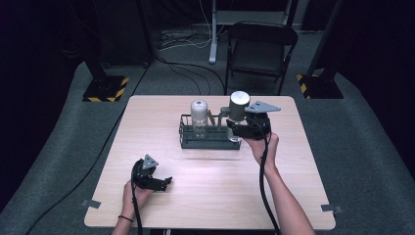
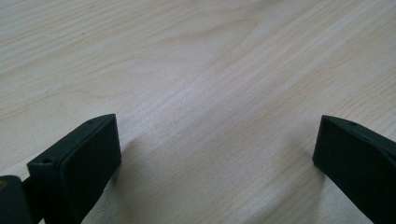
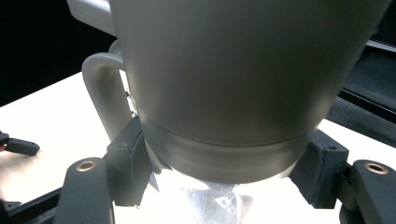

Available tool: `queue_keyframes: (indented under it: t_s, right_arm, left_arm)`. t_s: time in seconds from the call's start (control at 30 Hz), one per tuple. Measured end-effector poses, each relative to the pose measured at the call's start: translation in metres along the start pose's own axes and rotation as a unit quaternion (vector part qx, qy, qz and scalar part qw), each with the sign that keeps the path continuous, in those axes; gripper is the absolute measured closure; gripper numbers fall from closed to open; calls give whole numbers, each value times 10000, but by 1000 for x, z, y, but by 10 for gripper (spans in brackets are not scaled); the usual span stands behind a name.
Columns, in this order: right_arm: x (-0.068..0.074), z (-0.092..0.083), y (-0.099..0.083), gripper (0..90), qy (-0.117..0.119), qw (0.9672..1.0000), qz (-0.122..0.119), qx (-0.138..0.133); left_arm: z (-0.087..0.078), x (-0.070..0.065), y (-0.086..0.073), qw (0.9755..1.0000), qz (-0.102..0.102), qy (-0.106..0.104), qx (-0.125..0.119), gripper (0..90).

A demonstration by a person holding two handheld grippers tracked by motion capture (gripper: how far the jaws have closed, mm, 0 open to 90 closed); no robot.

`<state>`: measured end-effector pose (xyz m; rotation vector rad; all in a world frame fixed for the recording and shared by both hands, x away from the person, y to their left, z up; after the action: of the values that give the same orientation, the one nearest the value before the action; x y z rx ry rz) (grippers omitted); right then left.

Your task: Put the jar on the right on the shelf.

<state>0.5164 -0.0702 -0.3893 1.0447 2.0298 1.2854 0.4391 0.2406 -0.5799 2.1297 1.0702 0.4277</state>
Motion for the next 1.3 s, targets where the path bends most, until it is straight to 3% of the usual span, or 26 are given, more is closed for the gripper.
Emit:
queue_keyframes:
  t_s: [1.3]
  right_arm:
    - [-9, 26, 21, 302, -217, 9997, 22, 52]
  left_arm:
    - [-1, -1, 0, 10000, 55, -48, 12, 9]
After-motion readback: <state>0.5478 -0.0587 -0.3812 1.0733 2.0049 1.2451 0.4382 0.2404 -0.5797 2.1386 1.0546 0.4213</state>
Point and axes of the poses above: each handheld gripper's, and its own axes: z roughly forward along the jaws, y roughly out of its top, x roughly to its left, the point moved 7 cm from there along z, roughly forward along the jaws, and after that the axes turned 2 degrees about -y, right-handed, at the moved point
